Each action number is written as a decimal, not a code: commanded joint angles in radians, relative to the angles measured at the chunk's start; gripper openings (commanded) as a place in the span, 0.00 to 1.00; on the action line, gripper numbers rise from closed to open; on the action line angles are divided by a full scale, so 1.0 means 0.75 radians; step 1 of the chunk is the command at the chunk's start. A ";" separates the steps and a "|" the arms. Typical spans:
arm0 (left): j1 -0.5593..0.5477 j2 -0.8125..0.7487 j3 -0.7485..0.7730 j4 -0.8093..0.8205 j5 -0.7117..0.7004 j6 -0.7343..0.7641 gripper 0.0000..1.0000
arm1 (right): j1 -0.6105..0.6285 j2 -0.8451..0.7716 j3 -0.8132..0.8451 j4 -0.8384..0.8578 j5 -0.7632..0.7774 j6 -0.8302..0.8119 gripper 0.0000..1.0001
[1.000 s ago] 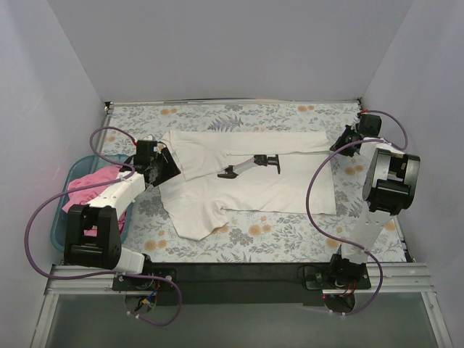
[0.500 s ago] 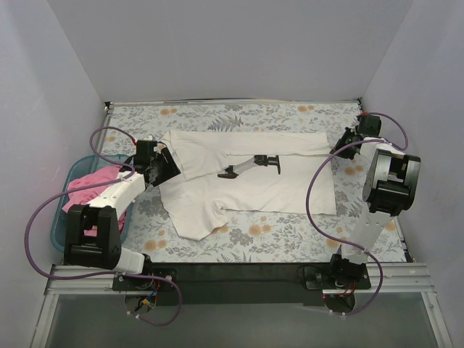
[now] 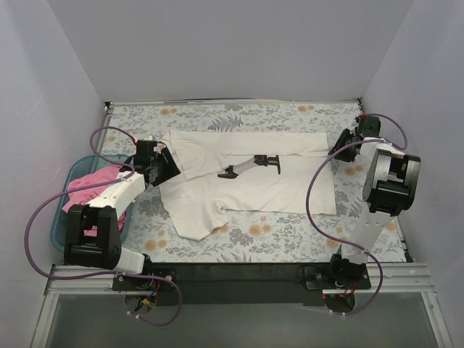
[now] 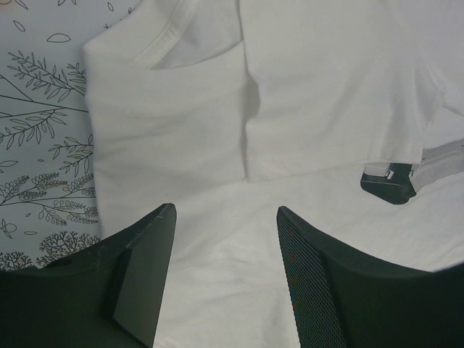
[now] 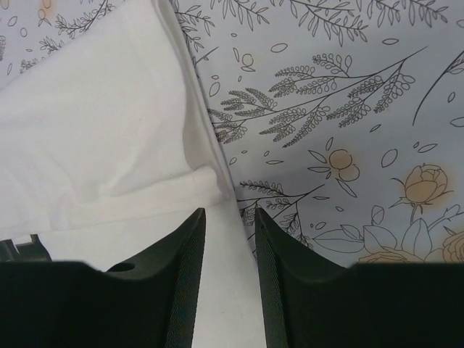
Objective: Fold and stack the t-shirts
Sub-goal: Fold the tshirt
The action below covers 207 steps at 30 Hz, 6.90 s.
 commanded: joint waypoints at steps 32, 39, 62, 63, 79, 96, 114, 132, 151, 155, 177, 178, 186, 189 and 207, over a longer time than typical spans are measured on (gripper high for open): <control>-0.003 -0.044 -0.002 -0.005 -0.093 -0.026 0.51 | -0.057 0.191 0.219 0.155 -0.163 0.000 0.33; -0.005 -0.199 -0.082 -0.189 -0.239 -0.123 0.53 | -0.008 -0.222 -0.090 0.104 -0.032 -0.002 0.49; -0.005 -0.122 -0.241 -0.195 -0.251 -0.172 0.39 | 0.201 -1.217 -0.957 -0.374 0.362 -0.022 0.69; -0.005 -0.113 -0.241 -0.193 -0.255 -0.170 0.38 | 0.197 -1.221 -0.958 -0.383 0.381 -0.020 0.69; -0.005 -0.093 -0.227 -0.195 -0.288 -0.135 0.00 | 0.093 -1.137 -0.941 -0.397 0.408 0.037 0.59; -0.005 -0.101 -0.227 -0.193 -0.278 -0.129 0.00 | 0.093 -0.955 -0.951 -0.307 0.401 0.076 0.42; -0.005 -0.128 -0.225 -0.258 -0.290 -0.188 0.00 | 0.074 -1.002 -0.933 -0.399 0.473 0.064 0.01; 0.013 -0.042 0.082 -0.396 -0.284 -0.198 0.00 | 0.066 -0.916 -0.614 -0.485 0.414 0.023 0.01; 0.101 0.249 0.384 -0.410 -0.208 -0.172 0.00 | 0.054 -0.575 -0.254 -0.501 0.346 0.009 0.01; 0.124 0.314 0.454 -0.406 -0.214 -0.166 0.00 | 0.056 -0.515 -0.195 -0.505 0.332 -0.006 0.01; 0.124 0.482 0.607 -0.359 -0.198 -0.164 0.00 | 0.056 -0.284 0.059 -0.503 0.301 -0.028 0.01; 0.124 0.488 0.614 -0.353 -0.200 -0.162 0.00 | 0.056 -0.274 0.067 -0.503 0.303 -0.032 0.01; 0.124 0.537 0.634 -0.334 -0.204 -0.162 0.00 | 0.056 -0.176 0.102 -0.465 0.275 -0.047 0.01; 0.124 0.535 0.624 -0.330 -0.212 -0.172 0.00 | 0.060 -0.153 0.110 -0.438 0.264 -0.049 0.01; 0.124 0.353 0.491 -0.344 -0.302 -0.155 0.00 | 0.070 -0.075 0.118 -0.377 0.234 -0.079 0.01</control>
